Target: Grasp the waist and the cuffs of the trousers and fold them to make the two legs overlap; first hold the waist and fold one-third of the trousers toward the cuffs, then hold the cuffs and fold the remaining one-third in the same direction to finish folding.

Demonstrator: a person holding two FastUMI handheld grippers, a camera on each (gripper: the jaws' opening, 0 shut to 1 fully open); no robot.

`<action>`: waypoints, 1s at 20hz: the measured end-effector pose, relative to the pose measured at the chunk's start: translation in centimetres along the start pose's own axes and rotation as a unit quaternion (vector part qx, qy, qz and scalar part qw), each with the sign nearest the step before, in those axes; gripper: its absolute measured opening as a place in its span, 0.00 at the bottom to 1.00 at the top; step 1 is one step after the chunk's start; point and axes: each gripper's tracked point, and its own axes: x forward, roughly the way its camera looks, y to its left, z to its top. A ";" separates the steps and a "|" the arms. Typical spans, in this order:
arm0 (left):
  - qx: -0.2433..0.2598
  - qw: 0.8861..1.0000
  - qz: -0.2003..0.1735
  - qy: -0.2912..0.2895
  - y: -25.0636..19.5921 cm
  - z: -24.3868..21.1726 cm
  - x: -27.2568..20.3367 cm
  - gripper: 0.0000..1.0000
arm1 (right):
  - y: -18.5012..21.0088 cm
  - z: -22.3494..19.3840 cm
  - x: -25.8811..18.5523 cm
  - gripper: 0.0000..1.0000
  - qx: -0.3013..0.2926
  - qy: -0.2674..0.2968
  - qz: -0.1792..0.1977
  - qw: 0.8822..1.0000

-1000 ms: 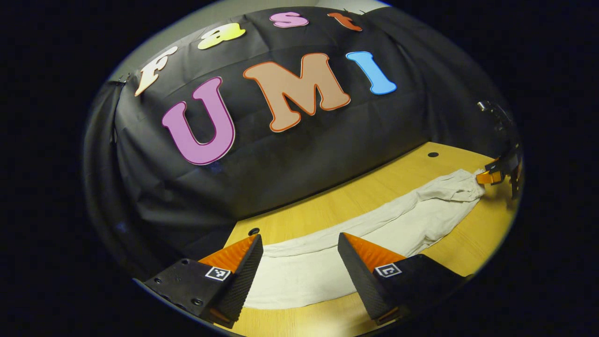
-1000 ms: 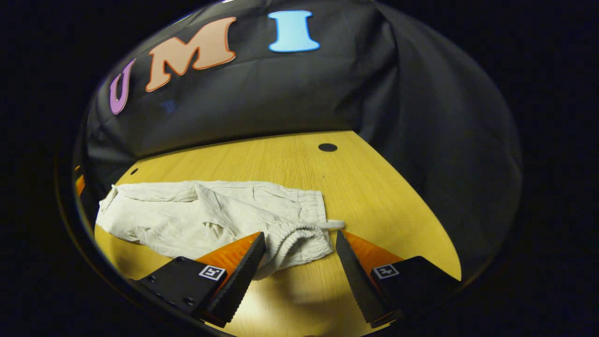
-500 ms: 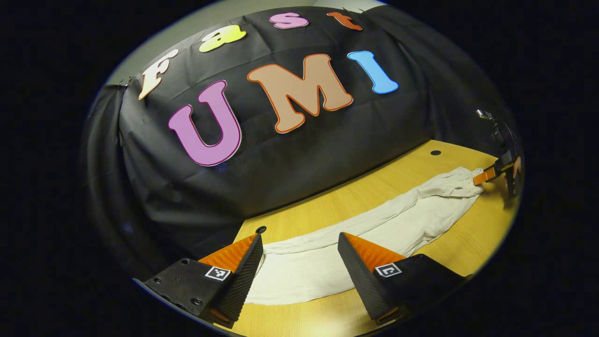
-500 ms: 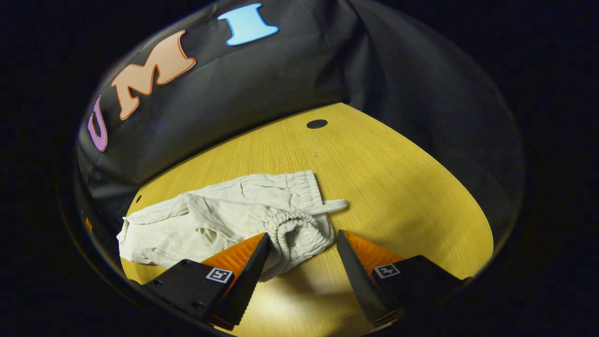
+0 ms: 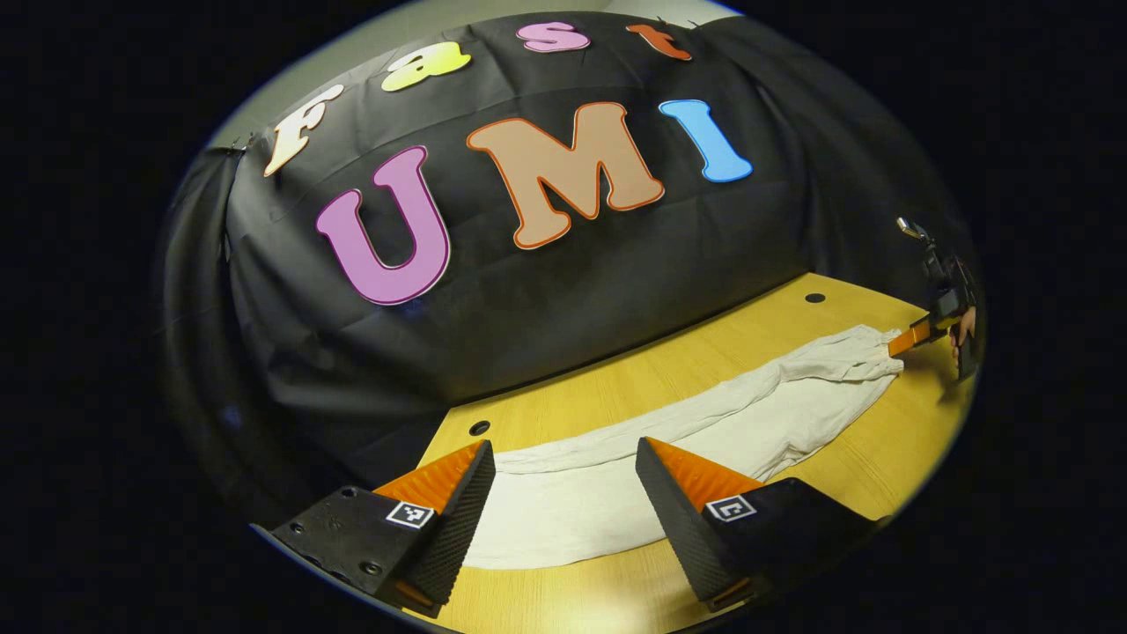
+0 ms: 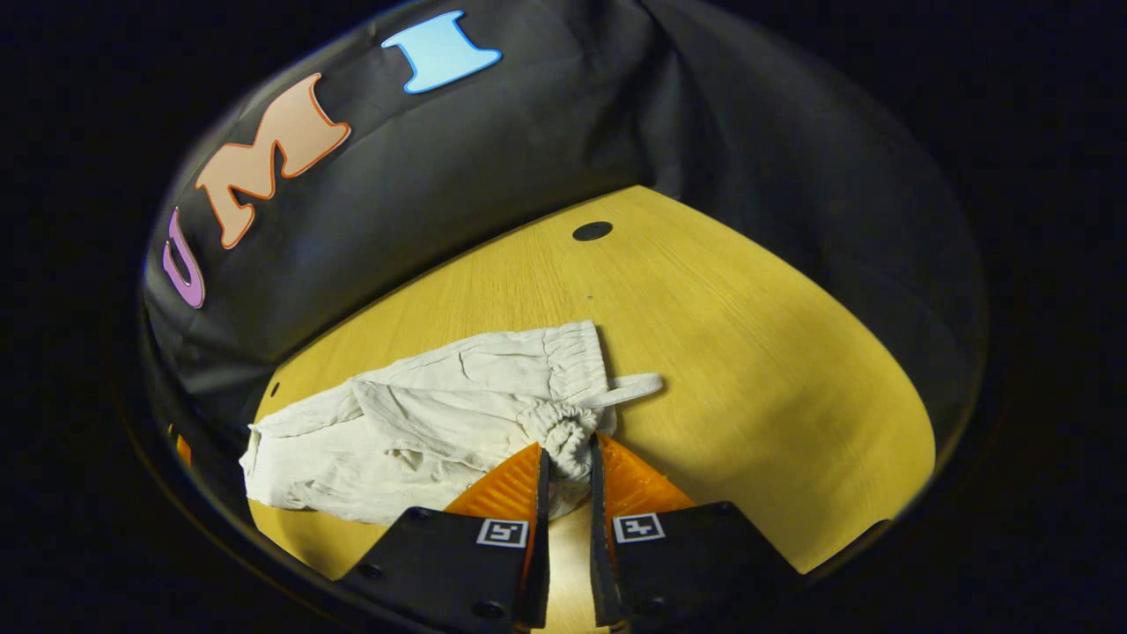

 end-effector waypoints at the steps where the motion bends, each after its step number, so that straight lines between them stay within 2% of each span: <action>1: 0.002 1.000 -0.009 0.003 -0.1 -0.3 0.1 0.96 | 0.0 0.2 -0.5 0.21 0.008 -0.001 -0.006 1.000; 5: 0.008 1.000 -0.017 -0.001 0.8 0.1 0.3 0.95 | 0.4 0.8 -1.0 0.21 0.025 -0.007 -0.014 1.000; 11: -0.020 1.000 -0.023 0.001 2.2 -1.1 0.4 0.96 | 3.3 5.3 -5.7 0.21 0.020 -0.050 0.019 0.998; 14: -0.034 0.999 -0.022 0.000 3.3 -1.6 0.4 0.95 | 7.6 7.4 -6.8 0.21 0.018 -0.074 0.048 0.996; 15: -0.037 0.999 -0.022 0.000 3.8 -1.8 0.5 0.95 | 7.9 7.8 -7.9 0.21 0.011 -0.080 0.056 0.995; 20: -0.059 0.998 -0.011 0.003 6.6 -3.4 0.3 0.95 | 15.0 10.0 -10.6 0.21 -0.027 -0.104 0.096 0.990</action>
